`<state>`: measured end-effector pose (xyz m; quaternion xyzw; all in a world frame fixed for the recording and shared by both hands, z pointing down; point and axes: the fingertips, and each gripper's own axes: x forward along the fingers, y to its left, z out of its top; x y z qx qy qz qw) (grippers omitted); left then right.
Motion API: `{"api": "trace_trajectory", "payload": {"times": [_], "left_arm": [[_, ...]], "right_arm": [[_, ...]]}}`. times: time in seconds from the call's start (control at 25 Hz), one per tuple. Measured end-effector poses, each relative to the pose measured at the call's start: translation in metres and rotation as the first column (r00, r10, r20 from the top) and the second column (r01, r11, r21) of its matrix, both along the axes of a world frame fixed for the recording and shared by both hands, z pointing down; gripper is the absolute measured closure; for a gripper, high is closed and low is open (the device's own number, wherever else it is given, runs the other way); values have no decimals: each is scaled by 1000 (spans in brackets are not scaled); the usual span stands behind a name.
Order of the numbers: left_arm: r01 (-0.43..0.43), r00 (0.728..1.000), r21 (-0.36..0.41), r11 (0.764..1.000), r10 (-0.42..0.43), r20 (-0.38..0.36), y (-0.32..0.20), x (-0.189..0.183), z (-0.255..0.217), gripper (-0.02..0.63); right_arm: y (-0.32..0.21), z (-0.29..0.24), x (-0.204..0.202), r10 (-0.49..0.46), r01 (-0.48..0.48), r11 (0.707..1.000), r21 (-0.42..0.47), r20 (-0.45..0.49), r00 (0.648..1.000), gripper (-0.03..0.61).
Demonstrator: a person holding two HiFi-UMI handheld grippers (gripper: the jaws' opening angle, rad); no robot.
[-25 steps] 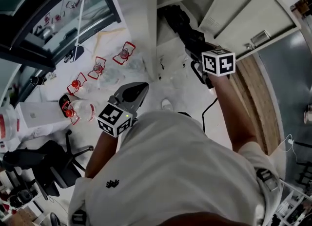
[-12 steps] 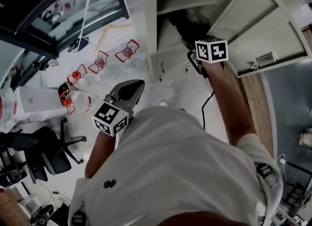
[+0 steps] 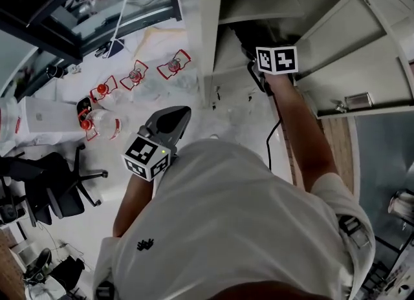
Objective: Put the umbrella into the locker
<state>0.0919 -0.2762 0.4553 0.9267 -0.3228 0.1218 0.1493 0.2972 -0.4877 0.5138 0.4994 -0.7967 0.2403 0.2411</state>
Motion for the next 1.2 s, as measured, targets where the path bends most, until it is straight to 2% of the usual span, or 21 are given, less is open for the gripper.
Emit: {"api": "trace_trajectory", "payload": {"times": [0.56,1.2], "left_arm": [[65,998,4,998,-65,10,-6,-16,2,558],[94,995,-10,995,-94,27,0,-38,5,558]], "right_arm": [[-41,2,-16,-29,33,999,28,-113,993,336],[-65,4,-27,6,0,999,54,-116,993,354]]}}
